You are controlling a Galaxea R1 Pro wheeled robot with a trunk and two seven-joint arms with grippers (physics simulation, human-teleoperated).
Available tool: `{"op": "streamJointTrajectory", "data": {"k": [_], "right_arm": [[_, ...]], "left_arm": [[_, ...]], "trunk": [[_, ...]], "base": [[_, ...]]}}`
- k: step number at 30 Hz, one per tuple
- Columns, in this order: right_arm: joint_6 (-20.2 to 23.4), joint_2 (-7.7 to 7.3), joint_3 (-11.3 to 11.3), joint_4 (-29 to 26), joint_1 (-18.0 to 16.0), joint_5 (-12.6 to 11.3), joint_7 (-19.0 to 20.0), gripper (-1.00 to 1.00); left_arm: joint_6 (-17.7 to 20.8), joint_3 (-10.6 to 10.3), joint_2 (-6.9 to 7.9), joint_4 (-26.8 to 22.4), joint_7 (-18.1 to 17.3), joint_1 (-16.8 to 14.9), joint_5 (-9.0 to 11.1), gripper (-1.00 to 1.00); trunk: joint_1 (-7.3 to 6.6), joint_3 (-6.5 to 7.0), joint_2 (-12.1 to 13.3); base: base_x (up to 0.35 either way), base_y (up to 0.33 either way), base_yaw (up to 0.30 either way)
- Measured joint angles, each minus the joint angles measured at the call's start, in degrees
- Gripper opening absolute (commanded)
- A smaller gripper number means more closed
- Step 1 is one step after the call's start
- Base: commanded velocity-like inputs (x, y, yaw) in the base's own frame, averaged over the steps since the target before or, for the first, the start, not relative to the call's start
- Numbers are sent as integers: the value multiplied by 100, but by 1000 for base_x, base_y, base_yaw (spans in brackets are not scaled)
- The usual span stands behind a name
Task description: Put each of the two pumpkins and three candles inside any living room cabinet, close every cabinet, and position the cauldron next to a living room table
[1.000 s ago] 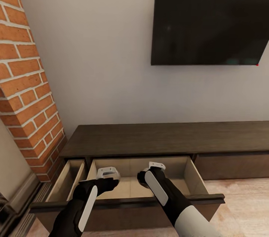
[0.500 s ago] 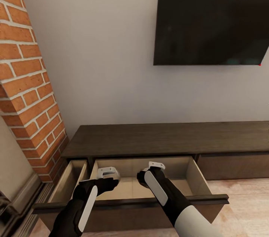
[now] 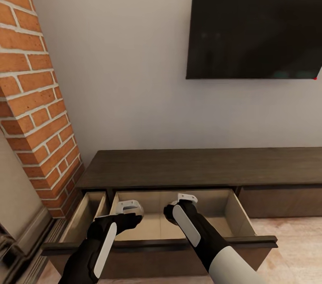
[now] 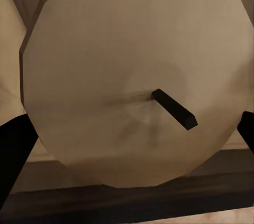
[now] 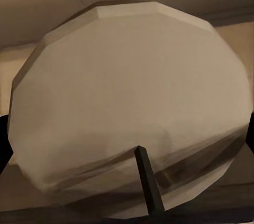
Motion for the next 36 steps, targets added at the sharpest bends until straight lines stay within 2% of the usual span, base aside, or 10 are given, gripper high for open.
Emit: {"op": "streamJointTrajectory", "data": {"k": [18, 36], "right_arm": [[5, 0, 0, -6, 0, -11, 7, -100], [75, 0, -10, 16, -8, -52, 5, -100]], "left_arm": [[-1, -88, -3, -6, 2, 0, -7, -100], [104, -88, -3, -22, 0, 0, -1, -100]], "trunk": [[1, 0, 0], [396, -323, -720]], "base": [[77, -22, 0], [0, 0, 0]]}}
